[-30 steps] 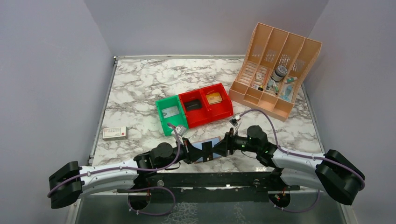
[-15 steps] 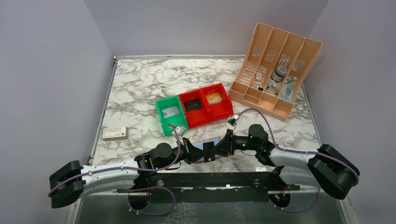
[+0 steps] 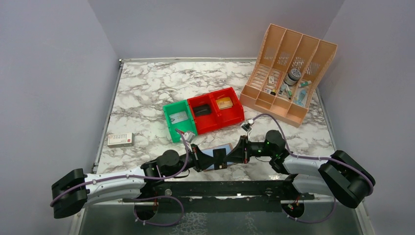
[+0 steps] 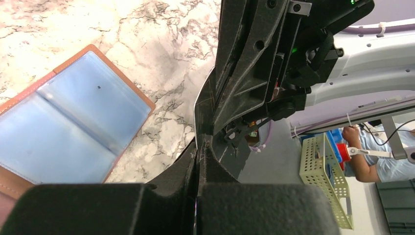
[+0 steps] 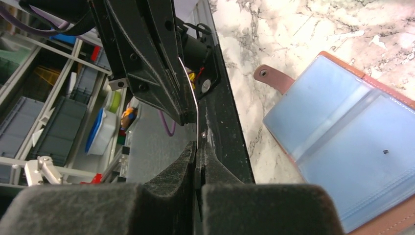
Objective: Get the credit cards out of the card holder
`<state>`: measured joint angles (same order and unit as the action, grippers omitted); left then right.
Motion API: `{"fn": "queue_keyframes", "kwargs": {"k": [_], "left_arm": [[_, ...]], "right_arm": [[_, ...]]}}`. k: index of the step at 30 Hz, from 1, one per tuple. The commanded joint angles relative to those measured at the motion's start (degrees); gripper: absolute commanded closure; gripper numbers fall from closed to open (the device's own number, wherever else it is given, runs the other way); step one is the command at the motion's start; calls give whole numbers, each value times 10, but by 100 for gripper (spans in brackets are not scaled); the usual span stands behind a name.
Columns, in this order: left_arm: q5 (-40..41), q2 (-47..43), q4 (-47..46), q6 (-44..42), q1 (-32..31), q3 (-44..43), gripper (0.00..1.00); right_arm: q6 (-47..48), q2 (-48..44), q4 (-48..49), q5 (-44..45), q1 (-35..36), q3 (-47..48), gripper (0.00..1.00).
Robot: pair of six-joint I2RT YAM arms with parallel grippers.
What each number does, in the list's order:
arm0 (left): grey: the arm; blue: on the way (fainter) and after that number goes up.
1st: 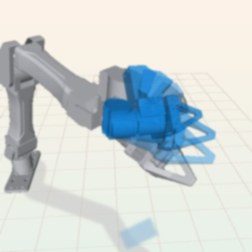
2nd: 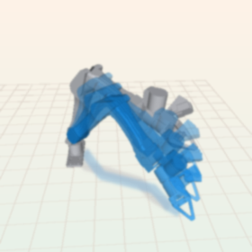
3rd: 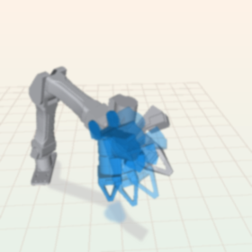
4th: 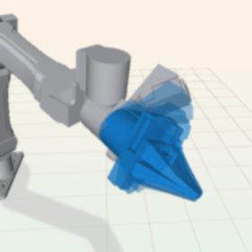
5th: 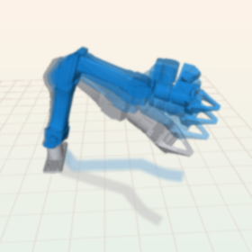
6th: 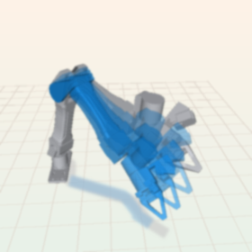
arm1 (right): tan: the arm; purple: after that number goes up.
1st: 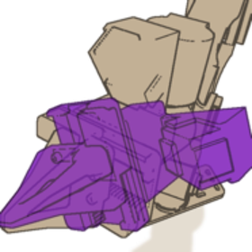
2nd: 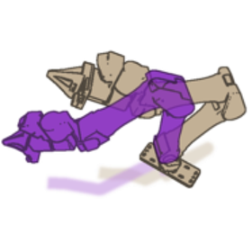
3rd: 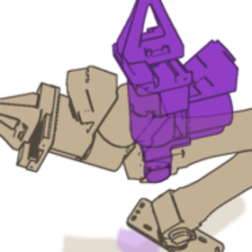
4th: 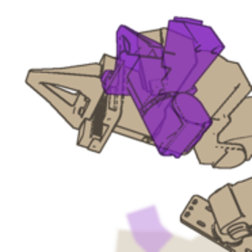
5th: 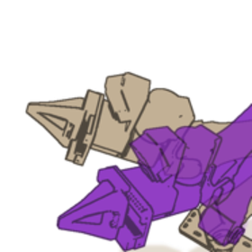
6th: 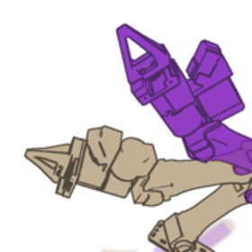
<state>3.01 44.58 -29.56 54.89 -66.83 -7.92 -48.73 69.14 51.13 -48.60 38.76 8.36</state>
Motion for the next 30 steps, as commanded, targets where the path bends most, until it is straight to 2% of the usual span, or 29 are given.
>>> {"fn": "queue_keyframes", "kwargs": {"k": [1, 2, 5, 7, 11, 14, 18, 23, 26, 30], "left_arm": [[-14, -3, -26, -8, -2, -1, 99], [-15, -4, -26, -9, -2, -2, 96], [-9, -7, -26, -8, -2, 2, 73], [-3, -13, -25, -8, -2, 9, 56], [17, -26, -19, -9, -2, 22, 30], [35, -34, 15, -13, -2, 14, 16], [77, -31, 116, -27, -2, -31, 2], [260, 10, 409, -81, -1, -186, 1], [334, 23, 483, -89, 6, -259, 1], [399, 21, 497, -80, 18, -296, 1]], "right_arm": [[-25, -7, 45, -28, 1, 3, 99], [-26, -11, 43, -27, 0, 3, 99], [-21, -29, 21, -21, -3, 6, 99], [-3, -49, -25, 0, -6, 9, 99], [39, -103, -120, 52, -11, 18, 99], [56, -144, -176, 86, -12, 22, 99], [93, -195, -283, 165, -12, 44, 99], [136, -242, -398, 257, -12, 85, 99], [163, -253, -440, 302, -12, 115, 99], [197, -233, -473, 348, -13, 159, 99]]}}
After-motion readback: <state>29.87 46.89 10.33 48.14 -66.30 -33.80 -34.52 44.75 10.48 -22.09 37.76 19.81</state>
